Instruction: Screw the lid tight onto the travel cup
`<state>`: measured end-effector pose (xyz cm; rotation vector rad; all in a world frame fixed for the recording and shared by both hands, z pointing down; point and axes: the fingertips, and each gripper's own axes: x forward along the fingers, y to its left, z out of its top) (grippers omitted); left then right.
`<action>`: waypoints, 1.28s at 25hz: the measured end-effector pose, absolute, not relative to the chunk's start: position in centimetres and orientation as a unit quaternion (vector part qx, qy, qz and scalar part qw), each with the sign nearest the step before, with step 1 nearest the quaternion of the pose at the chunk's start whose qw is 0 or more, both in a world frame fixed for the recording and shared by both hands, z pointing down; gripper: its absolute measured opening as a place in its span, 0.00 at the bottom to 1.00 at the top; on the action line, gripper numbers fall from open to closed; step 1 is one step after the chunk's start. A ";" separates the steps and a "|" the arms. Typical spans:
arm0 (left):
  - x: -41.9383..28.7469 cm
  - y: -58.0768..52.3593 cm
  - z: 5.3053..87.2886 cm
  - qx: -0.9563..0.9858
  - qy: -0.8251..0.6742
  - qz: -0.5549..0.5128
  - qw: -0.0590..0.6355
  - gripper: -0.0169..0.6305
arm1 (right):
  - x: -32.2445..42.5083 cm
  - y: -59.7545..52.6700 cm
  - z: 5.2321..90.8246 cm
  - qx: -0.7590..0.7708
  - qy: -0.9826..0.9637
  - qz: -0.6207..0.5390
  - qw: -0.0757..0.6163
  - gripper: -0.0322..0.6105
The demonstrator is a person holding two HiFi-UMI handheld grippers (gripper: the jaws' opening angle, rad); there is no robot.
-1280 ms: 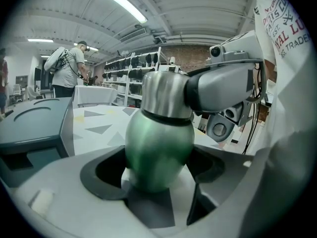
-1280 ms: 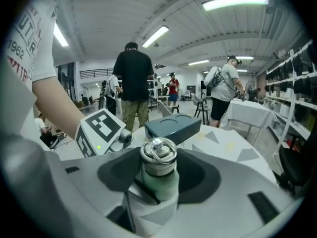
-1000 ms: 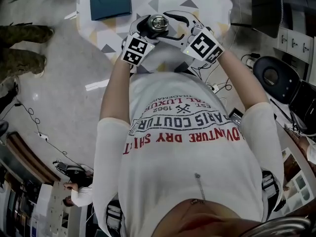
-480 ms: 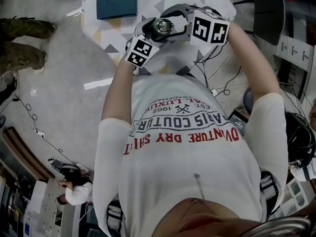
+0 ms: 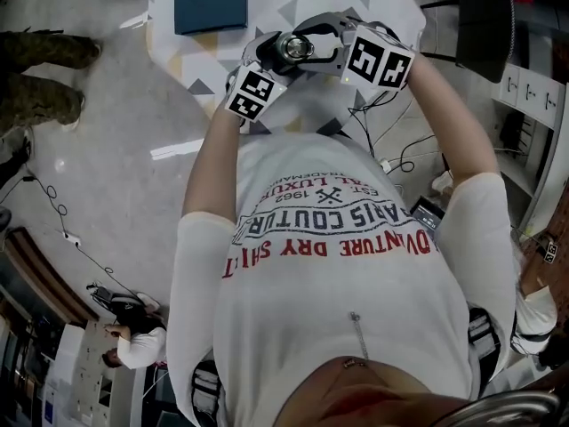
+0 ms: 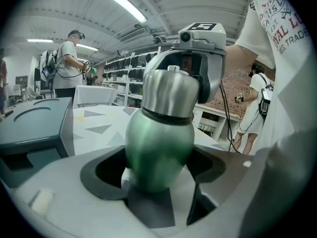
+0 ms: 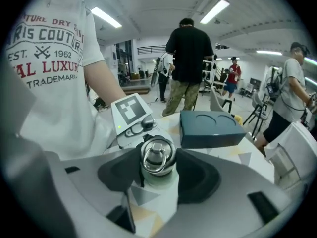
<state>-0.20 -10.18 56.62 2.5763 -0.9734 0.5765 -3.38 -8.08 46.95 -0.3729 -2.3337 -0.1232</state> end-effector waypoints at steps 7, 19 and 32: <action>-0.4 -10.3 56.7 0.903 -0.342 0.203 0.163 0.62 | -3.7 -8.8 47.0 0.021 -0.940 0.014 0.341 0.42; -0.4 -10.3 56.8 0.902 -0.343 0.203 0.164 0.62 | -3.4 -9.4 47.0 0.217 -0.933 0.071 0.277 0.42; -0.3 -10.4 56.9 0.902 -0.343 0.203 0.164 0.62 | -3.0 -8.0 46.5 -0.045 -0.944 0.006 0.326 0.48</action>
